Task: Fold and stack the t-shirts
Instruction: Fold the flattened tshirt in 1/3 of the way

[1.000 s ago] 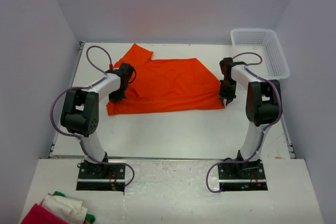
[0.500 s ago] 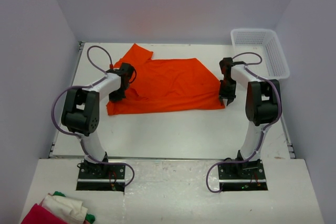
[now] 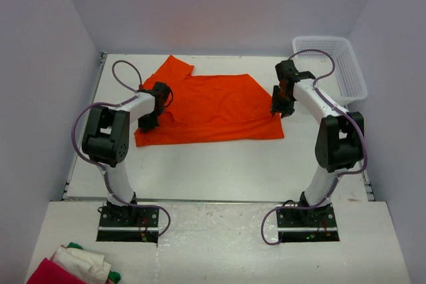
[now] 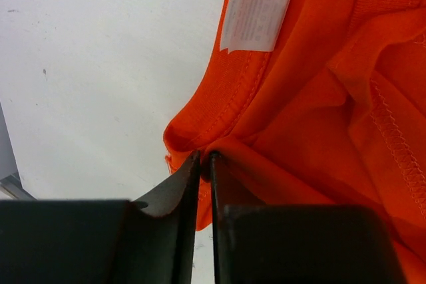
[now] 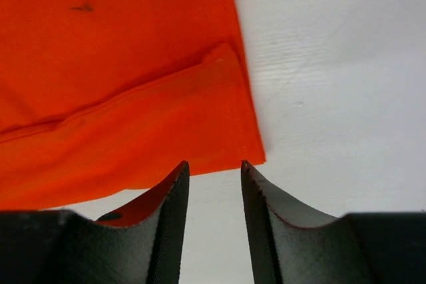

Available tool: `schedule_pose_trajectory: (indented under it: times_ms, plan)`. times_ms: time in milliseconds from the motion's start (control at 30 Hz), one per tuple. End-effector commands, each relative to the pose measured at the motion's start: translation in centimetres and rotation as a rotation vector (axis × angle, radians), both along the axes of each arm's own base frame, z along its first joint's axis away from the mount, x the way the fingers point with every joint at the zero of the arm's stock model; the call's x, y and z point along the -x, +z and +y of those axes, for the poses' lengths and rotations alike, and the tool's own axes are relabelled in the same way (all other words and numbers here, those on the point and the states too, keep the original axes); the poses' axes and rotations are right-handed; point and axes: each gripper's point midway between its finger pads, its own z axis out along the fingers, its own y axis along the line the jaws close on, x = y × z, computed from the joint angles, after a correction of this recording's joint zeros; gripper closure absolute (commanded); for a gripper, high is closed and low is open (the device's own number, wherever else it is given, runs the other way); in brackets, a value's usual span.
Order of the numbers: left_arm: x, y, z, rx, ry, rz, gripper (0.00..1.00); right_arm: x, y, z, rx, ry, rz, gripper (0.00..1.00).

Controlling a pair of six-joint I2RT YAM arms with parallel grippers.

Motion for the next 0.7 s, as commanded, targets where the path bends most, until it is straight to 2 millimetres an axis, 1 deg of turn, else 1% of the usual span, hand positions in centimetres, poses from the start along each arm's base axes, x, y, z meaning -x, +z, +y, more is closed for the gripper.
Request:
schedule_pose_trajectory:
  times_ms: [0,33,67,100,133,200,233,267,300,333,367,400,433,467,500,533,567,600,633,667]
  plan:
    - [-0.9,0.8,0.9,-0.018,0.052,-0.055,0.86,-1.8,2.6,3.4,-0.125,0.08,-0.097,0.63]
    - [-0.8,0.9,0.8,-0.014,0.055,-0.059,0.82,-1.8,2.6,4.1,-0.14,0.096,-0.093,0.63]
    - [-0.8,1.3,0.9,-0.01,0.06,-0.073,0.77,-2.0,2.6,4.4,-0.142,0.103,-0.098,0.63]
    - [-0.7,1.5,0.9,-0.008,0.064,-0.08,0.66,-2.1,2.2,4.6,-0.139,0.108,-0.083,0.62]
    - [-0.7,1.9,0.9,-0.007,0.069,-0.093,0.63,-2.4,2.3,5.3,-0.138,0.126,-0.085,0.61]
    - [-0.4,3.2,1.1,-0.006,0.083,-0.129,0.54,-2.5,1.8,5.8,-0.122,0.145,-0.072,0.56]
    - [-0.4,3.8,1.1,-0.005,0.097,-0.153,0.54,-2.9,2.2,6.6,-0.12,0.172,-0.083,0.56]
    - [-0.3,5.1,1.4,-0.013,0.106,-0.193,0.53,-3.0,2.2,7.0,-0.121,0.19,-0.083,0.55]
    - [-0.3,5.8,1.4,-0.012,0.12,-0.226,0.5,-3.5,2.5,8.2,-0.123,0.222,-0.094,0.53]
    - [-0.1,7.4,1.6,-0.023,0.128,-0.28,0.48,-3.6,2.6,8.6,-0.115,0.232,-0.09,0.52]
    - [-0.1,8.2,1.4,-0.023,0.123,-0.309,0.45,-3.7,2.8,8.9,-0.114,0.239,-0.089,0.5]
    - [-0.1,9.0,1.0,-0.02,0.111,-0.338,0.45,-3.8,2.9,9.5,-0.125,0.248,-0.084,0.5]
    - [0.0,10.4,-0.3,-0.007,0.072,-0.381,0.45,-4.2,3.2,10.1,-0.149,0.25,-0.082,0.5]
    - [0.2,11.0,-1.1,-0.001,0.048,-0.396,0.45,-3.9,3.5,11.5,-0.229,0.276,-0.067,0.54]
    - [0.3,11.7,-1.8,0.004,0.032,-0.419,0.44,-3.8,3.7,12.3,-0.262,0.281,-0.066,0.62]
    - [0.5,12.7,-3.5,0.031,-0.01,-0.447,0.45,-3.7,3.8,13.0,-0.306,0.265,-0.083,0.73]
    - [0.9,12.9,-4.1,0.049,-0.024,-0.44,0.47,-3.1,3.9,14.3,-0.384,0.287,-0.074,0.96]
    - [1.0,13.1,-4.9,0.088,-0.039,-0.448,0.67,-2.6,3.8,15.0,-0.427,0.289,-0.067,1.0]
    - [1.3,13.4,-6.7,0.196,-0.095,-0.447,0.81,-1.7,3.0,15.5,-0.467,0.274,-0.037,1.0]
    - [1.0,12.8,-8.0,0.268,-0.135,-0.463,1.0,-1.8,3.3,16.2,-0.514,0.289,-0.058,1.0]
